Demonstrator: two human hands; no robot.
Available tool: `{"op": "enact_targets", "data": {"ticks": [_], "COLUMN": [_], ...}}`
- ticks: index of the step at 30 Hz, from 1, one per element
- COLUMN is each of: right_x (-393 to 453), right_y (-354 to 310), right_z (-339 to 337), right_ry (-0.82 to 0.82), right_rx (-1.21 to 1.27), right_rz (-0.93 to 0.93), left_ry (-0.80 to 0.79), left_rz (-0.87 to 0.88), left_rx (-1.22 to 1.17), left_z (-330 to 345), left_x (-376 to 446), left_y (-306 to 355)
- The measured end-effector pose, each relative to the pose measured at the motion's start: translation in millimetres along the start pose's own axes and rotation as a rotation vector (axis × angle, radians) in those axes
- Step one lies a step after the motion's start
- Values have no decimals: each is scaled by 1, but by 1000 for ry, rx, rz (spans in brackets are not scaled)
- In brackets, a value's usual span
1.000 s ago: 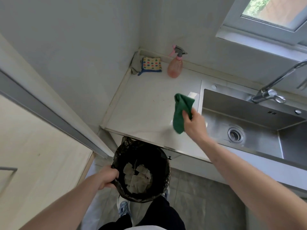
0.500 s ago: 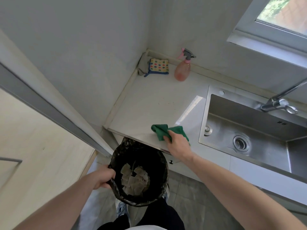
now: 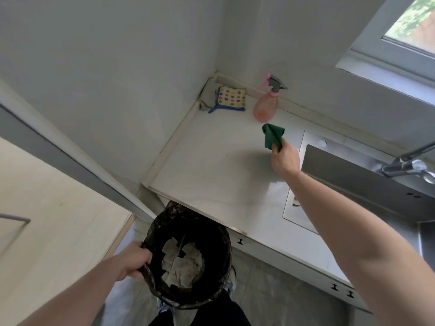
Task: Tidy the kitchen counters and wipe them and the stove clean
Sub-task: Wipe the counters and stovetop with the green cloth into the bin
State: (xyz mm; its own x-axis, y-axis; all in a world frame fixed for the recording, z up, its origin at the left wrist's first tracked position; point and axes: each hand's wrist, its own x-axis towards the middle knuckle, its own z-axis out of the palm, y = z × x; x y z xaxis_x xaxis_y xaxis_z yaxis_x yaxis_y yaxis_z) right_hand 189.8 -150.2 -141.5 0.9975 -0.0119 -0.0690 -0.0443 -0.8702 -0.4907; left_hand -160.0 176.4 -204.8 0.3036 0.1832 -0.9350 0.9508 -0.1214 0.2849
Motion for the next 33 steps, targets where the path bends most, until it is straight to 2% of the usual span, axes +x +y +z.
{"op": "enact_targets", "data": {"ticks": [6,10,14,19,33], "right_x": [38,44,30,-13,-182], "right_y": [-10,-10,-7,-14,-46], "right_z": [52,88,91,89,80], "right_ry": [-133,-286,-324,-398,-518], "right_rx": [19,-160,-213,-229,-175], "right_rz": [-12,-22,-85,-179,-283], "left_ry": [25,36,33,22,19], "left_rz": [-35,-43,-44,-39,32], "left_rx": [-52,-56,-46,-39,-6], "left_z": [1,2,5,6,11], "left_x": [10,11,9,8,-8], "left_y": [-4,0,2,1,7]}}
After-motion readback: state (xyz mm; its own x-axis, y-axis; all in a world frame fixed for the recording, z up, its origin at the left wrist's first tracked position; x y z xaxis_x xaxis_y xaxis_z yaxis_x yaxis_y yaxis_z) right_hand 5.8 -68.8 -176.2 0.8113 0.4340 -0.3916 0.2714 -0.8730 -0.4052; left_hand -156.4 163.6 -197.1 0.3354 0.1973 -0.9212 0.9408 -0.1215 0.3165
